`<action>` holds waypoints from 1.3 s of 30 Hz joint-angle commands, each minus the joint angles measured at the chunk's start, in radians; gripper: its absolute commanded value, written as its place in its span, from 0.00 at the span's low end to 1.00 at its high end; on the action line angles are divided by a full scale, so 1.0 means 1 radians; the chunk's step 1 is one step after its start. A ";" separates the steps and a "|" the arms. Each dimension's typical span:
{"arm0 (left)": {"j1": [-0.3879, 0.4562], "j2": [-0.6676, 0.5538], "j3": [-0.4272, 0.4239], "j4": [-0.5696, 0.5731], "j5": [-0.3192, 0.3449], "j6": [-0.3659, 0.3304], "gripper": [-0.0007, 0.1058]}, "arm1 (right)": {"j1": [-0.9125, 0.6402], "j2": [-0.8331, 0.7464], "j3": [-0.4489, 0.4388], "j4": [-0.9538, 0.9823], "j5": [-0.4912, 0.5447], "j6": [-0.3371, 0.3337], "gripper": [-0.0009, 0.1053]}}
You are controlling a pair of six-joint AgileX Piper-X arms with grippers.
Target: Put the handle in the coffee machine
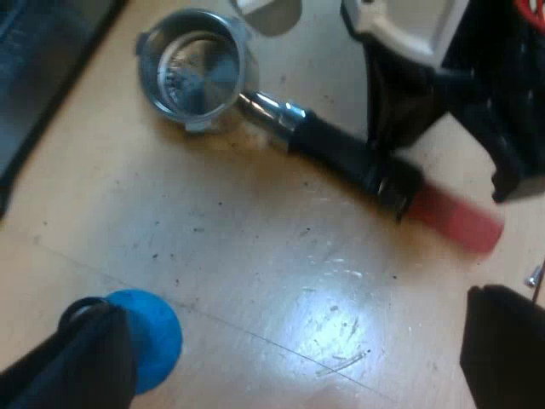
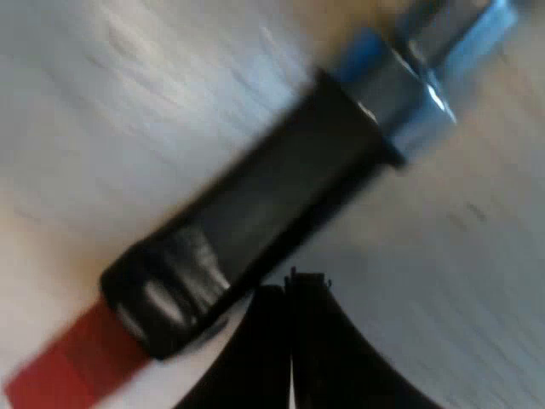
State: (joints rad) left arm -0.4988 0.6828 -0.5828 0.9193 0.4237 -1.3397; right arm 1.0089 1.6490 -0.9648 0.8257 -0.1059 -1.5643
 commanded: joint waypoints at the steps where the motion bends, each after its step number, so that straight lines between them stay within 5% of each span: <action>1: 0.002 -0.006 -0.003 0.004 -0.002 0.006 0.75 | 0.010 0.007 -0.022 -0.037 -0.013 0.026 0.01; 14: 0.002 -0.006 -0.003 0.014 -0.002 0.010 0.75 | 0.025 0.150 -0.158 -0.104 -0.049 0.088 0.01; 31: 0.002 -0.006 -0.003 0.040 -0.005 0.049 0.75 | 0.026 0.087 -0.161 0.102 -0.048 0.115 0.01; 39: 0.002 -0.006 -0.002 0.014 0.052 0.146 0.75 | 0.026 -0.110 -0.161 0.195 0.097 0.286 0.01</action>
State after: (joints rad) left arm -0.4989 0.6821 -0.5828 0.9546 0.4602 -1.2041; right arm 1.0331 1.5569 -1.1185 0.9953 -0.0444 -1.3077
